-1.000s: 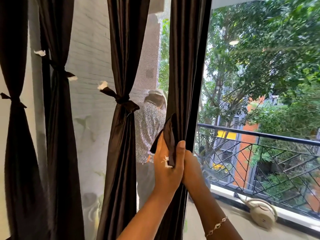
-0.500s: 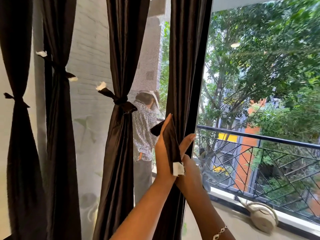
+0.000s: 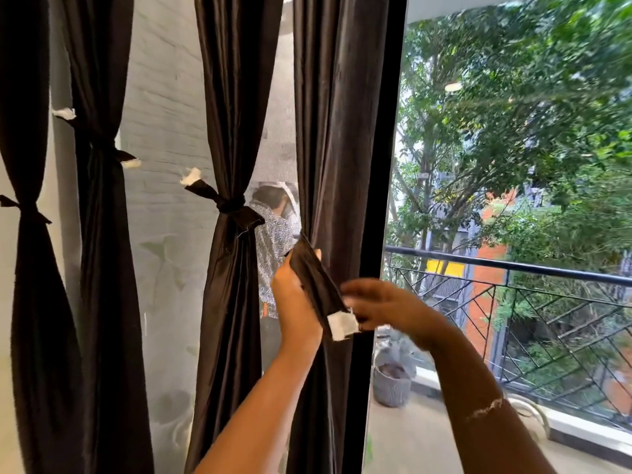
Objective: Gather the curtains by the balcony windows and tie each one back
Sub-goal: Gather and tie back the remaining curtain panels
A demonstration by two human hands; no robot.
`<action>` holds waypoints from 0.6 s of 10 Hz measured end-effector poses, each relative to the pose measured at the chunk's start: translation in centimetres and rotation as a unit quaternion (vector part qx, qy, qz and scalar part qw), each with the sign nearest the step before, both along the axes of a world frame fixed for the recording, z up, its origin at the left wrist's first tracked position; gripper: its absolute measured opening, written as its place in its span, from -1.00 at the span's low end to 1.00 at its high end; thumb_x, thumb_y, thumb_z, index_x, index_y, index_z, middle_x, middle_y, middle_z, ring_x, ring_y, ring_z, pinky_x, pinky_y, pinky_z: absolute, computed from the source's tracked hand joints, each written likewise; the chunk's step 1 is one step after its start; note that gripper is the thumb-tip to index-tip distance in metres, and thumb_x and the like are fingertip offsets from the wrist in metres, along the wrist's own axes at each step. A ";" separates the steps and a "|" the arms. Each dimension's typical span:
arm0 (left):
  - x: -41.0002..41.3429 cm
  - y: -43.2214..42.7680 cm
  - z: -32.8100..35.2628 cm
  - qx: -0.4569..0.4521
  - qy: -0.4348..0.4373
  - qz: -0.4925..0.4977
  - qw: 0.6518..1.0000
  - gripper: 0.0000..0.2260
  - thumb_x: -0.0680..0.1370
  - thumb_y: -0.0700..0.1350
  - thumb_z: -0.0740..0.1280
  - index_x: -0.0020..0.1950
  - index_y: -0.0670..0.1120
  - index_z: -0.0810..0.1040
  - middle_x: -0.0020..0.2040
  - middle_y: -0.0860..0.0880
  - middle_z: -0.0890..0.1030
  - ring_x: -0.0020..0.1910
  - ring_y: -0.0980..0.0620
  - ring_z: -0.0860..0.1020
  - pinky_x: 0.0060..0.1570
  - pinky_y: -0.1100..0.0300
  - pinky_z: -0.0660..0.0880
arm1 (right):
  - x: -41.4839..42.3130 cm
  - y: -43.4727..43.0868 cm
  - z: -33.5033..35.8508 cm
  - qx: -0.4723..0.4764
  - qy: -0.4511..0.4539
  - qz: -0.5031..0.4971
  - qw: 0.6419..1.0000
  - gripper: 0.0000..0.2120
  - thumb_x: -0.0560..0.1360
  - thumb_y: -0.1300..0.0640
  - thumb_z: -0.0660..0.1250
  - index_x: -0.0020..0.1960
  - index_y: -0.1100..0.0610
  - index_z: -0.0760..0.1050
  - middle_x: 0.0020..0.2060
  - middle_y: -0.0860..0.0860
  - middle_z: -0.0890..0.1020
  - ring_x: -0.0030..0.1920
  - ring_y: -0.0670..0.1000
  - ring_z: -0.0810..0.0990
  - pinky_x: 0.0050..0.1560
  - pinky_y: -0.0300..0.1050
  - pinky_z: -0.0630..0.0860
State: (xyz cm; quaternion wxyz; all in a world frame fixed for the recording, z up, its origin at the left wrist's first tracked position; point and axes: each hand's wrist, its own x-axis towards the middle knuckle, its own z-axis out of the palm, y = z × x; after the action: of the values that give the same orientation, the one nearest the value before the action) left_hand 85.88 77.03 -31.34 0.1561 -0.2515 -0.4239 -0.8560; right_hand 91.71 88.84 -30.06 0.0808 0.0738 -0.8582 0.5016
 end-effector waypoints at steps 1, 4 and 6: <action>-0.2 -1.4 0.2 0.030 -0.003 -0.003 1.000 -0.73 0.53 -0.29 0.22 -0.29 0.03 0.47 -0.44 0.16 0.52 -0.36 0.27 0.50 -0.32 0.46 0.44 | -2.2 1.9 3.1 -0.147 0.136 -0.136 0.970 -0.70 0.53 0.19 0.26 0.21 0.33 0.45 -0.03 0.24 0.61 -0.09 0.05 0.58 -0.10 -0.14 0.49; -3.6 -3.3 -0.4 -0.078 0.108 0.125 0.983 -0.86 0.46 -0.13 0.37 0.00 -0.07 0.57 -0.13 0.13 0.61 -0.08 0.32 0.56 0.03 0.38 0.49 | -8.2 3.1 7.7 -0.301 0.081 0.088 0.946 -0.57 0.23 -0.18 0.44 -0.02 0.07 0.67 -0.04 -0.01 0.70 0.01 -0.05 0.66 0.03 -0.12 0.59; -5.0 -3.5 -1.0 -0.090 0.017 0.087 0.992 -0.82 0.52 -0.06 0.33 0.05 0.18 0.45 -0.12 0.37 0.60 -0.17 0.54 0.49 -0.17 0.59 0.42 | -9.4 2.4 6.6 -0.270 0.104 0.111 0.951 -0.78 0.19 0.21 0.54 -0.17 0.09 0.70 -0.20 0.03 0.72 -0.17 -0.02 0.70 -0.18 -0.14 0.62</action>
State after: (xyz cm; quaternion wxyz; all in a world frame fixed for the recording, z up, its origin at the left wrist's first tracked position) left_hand 80.91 73.53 -32.37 0.2138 -0.2418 -0.5169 -0.7928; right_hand 82.30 91.26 -23.49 0.1300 0.1956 -0.6638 0.7101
